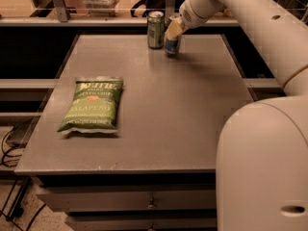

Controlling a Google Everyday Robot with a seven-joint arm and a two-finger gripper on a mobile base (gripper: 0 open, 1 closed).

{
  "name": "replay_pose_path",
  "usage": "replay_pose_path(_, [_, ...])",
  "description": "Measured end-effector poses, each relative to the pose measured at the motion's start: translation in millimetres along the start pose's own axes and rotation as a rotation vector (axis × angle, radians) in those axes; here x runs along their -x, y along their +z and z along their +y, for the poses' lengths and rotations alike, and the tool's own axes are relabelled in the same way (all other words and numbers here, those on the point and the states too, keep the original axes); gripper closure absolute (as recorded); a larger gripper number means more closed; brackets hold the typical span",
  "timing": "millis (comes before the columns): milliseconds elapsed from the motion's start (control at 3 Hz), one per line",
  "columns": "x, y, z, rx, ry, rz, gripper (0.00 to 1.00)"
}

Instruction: Move redbull can near green can

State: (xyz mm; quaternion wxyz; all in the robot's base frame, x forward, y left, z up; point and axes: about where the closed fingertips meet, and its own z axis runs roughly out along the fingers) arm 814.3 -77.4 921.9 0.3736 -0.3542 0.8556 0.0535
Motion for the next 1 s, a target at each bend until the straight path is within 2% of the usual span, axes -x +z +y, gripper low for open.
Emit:
replay_pose_path(333, [-1.2, 3.2, 1.5, 0.004, 0.0, 0.003, 0.12])
replay_pose_path(667, [-1.9, 6.3, 3.1, 0.008, 0.0, 0.006, 0.0])
replay_pose_path(1000, [-2.0, 6.4, 3.2, 0.008, 0.0, 0.006, 0.0])
